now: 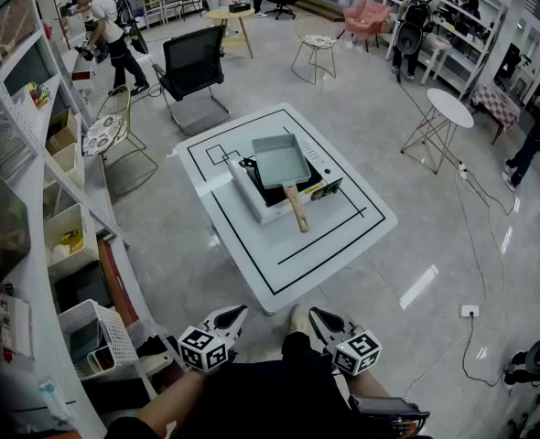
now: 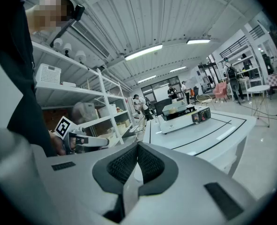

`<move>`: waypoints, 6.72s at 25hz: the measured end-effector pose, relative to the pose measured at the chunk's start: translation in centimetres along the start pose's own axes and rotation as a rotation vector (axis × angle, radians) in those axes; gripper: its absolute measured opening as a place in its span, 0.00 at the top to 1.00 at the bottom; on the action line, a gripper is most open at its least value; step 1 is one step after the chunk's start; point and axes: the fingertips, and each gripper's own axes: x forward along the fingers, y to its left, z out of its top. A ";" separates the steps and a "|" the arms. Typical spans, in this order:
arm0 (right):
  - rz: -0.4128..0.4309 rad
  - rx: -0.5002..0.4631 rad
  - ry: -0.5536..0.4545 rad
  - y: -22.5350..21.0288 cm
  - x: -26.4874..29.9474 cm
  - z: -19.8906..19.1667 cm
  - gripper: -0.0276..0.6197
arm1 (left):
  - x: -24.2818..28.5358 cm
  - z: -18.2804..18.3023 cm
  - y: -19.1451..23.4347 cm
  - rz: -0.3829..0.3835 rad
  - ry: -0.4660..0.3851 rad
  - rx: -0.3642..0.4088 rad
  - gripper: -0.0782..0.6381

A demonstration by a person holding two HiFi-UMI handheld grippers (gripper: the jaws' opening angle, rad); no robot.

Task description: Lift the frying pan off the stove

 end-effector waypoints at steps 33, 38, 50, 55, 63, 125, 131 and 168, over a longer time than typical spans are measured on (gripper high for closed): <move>-0.084 0.025 -0.044 0.6 -2.3 -0.9 0.92 | -0.8 -1.0 -1.1 -0.041 0.017 0.015 0.87; -0.077 0.030 -0.037 -0.5 -1.8 -0.4 0.92 | 0.3 -0.6 -1.2 -0.053 0.023 0.019 0.87; -0.032 0.045 -0.008 -5.8 1.0 2.2 0.92 | 4.7 2.5 0.0 -0.014 0.013 0.003 0.87; -0.010 0.037 -0.010 -8.3 2.9 4.1 0.92 | 6.6 4.1 0.9 0.009 0.006 0.003 0.87; 0.028 0.037 -0.003 -11.4 4.9 5.8 0.92 | 9.8 5.9 1.5 0.008 0.000 -0.022 0.87; 0.385 0.547 0.246 -18.2 20.8 12.7 0.62 | 12.3 10.1 7.4 0.300 -0.124 -0.184 0.87; 0.443 0.596 0.300 -16.1 22.0 12.5 0.59 | 10.8 9.5 7.8 0.320 -0.153 -0.226 0.87; 0.589 0.778 0.338 -13.5 25.9 12.3 0.71 | 9.3 9.5 10.1 0.294 -0.134 -0.215 0.87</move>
